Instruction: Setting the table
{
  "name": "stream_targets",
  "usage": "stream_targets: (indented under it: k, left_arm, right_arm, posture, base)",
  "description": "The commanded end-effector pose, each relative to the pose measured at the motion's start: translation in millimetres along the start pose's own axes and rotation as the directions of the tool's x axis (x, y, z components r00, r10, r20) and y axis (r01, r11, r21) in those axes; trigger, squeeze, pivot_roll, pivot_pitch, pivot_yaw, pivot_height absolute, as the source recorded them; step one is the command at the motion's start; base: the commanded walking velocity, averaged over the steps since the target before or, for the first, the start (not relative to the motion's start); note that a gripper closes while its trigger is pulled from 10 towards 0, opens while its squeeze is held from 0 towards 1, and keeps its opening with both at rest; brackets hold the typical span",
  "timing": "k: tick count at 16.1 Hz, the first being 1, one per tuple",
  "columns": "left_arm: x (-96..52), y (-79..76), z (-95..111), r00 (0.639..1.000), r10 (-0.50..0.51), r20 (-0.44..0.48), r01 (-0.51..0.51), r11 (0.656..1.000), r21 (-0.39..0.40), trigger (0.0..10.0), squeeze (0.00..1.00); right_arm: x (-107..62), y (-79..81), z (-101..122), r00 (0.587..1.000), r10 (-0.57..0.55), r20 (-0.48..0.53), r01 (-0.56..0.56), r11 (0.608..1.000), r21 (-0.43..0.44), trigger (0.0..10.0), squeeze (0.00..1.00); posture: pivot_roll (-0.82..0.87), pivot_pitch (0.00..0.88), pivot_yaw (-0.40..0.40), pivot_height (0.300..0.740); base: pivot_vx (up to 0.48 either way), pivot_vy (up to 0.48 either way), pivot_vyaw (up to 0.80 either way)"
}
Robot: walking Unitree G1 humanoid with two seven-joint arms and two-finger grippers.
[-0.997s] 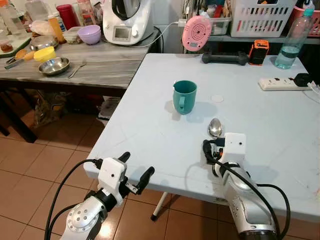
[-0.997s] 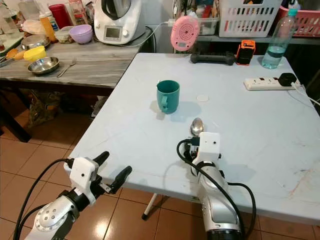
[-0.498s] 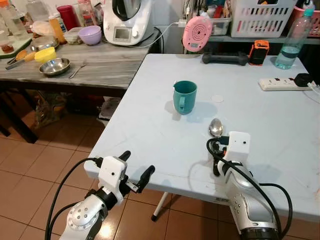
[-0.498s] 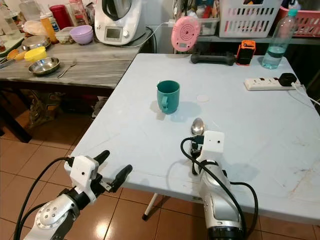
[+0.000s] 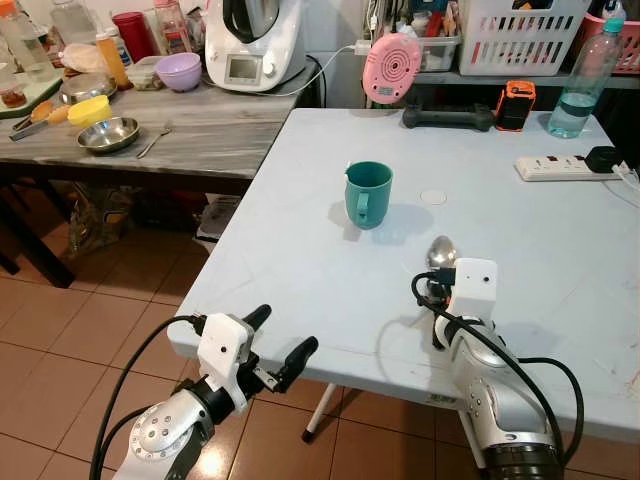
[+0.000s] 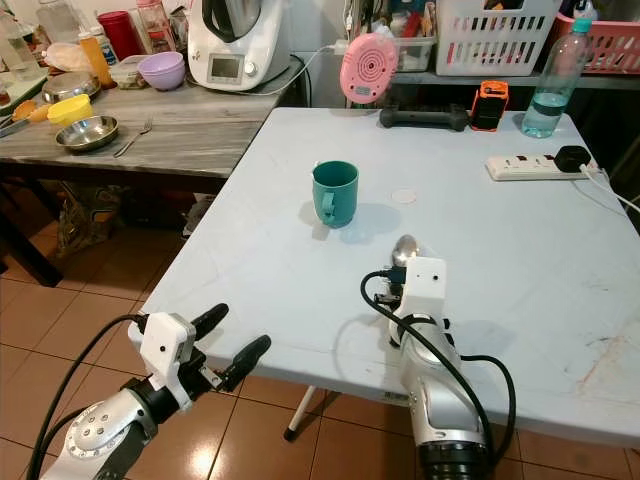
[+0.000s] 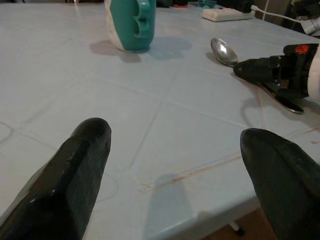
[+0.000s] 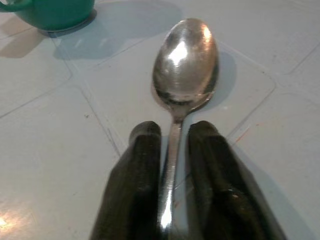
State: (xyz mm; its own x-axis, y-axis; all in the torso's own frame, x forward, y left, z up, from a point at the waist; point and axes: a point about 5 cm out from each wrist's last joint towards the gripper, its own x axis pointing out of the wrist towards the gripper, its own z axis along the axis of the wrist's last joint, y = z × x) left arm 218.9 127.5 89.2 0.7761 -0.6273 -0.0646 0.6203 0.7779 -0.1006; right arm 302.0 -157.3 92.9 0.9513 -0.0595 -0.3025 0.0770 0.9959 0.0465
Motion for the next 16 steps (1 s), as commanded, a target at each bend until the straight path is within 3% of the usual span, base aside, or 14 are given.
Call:
stream_targets:
  k: [1, 11, 16]
  left_arm:
    - [-1.2, -1.8, 2.3, 1.0, -0.021, -0.001, 0.021, 1.0, 0.002, 10.0, 0.0]
    - [1.4, -5.3, 0.4, 0.999, -0.037, -0.005, 0.037, 0.999, -0.025, 10.0, 0.0]
    - [3.1, 2.7, 3.7, 1.0, 0.0, 0.01, 0.0, 1.0, -0.003, 10.0, 0.0]
  right_arm:
    - [0.8, 3.9, -11.4, 0.998, 0.019, -0.062, -0.019, 1.0, -0.006, 0.0, 0.0]
    - [0.6, 1.8, -16.0, 0.996, 0.023, -0.091, -0.027, 0.999, -0.041, 0.0, 0.0]
    - [-2.0, 10.4, 16.7, 0.993, 0.102, 0.061, -0.098, 0.993, -0.067, 0.0, 0.0]
  posture:
    - [-0.25, 0.043, 0.081, 0.74]
    - [-0.26, 0.037, 0.066, 0.74]
    - [-0.26, 0.03, 0.065, 0.74]
  base:
    - [0.0, 0.0, 0.0]
    - [0.0, 0.0, 0.0]
    - [0.0, 0.0, 0.0]
